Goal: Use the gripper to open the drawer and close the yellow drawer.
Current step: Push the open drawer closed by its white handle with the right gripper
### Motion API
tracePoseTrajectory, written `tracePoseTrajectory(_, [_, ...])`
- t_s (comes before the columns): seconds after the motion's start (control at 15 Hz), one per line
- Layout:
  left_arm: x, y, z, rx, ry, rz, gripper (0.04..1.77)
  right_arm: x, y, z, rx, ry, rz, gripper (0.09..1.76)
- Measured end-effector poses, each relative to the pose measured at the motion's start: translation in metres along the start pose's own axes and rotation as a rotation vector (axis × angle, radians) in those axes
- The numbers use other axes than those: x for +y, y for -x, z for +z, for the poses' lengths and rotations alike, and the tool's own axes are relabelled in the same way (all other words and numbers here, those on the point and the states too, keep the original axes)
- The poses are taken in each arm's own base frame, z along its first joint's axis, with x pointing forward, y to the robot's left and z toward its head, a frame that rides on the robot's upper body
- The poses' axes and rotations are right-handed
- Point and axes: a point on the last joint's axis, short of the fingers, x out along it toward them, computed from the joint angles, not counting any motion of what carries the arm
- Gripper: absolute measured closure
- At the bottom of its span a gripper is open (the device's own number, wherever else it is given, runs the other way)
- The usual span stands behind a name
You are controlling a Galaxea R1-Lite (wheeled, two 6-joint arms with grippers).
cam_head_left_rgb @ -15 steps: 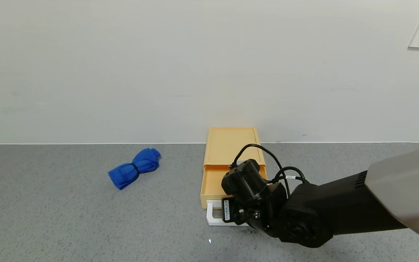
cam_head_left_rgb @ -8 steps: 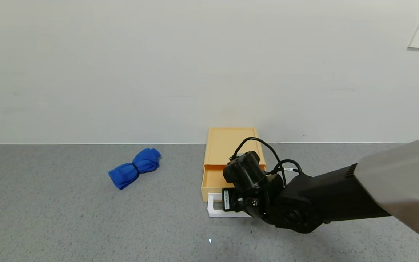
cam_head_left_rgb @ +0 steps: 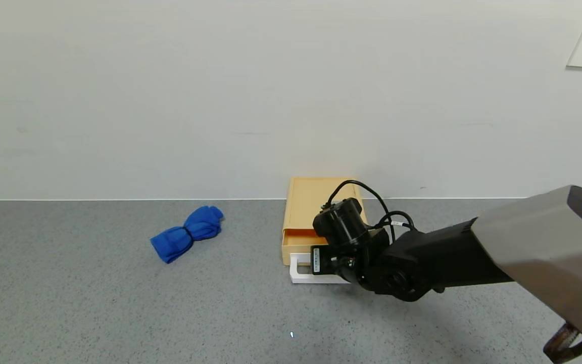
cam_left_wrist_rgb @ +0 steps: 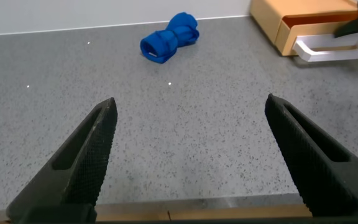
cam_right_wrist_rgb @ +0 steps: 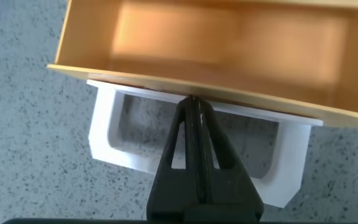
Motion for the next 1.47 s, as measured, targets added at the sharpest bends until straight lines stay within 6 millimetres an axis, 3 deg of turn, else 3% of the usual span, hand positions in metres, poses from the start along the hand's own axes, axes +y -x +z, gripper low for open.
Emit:
tracePoseTrajectory(0.8, [0.000, 0.000, 0.000, 0.001, 0.000, 0.000, 0.09, -0.008, -0.027, 0.022, -0.058, -0.016, -0.013, 1.73])
tracePoseTrajectory(1.47, [0.000, 0.000, 0.000, 0.000, 0.000, 0.000, 0.09, -0.012, -0.033, 0.026, -0.067, -0.017, -0.020, 1.73])
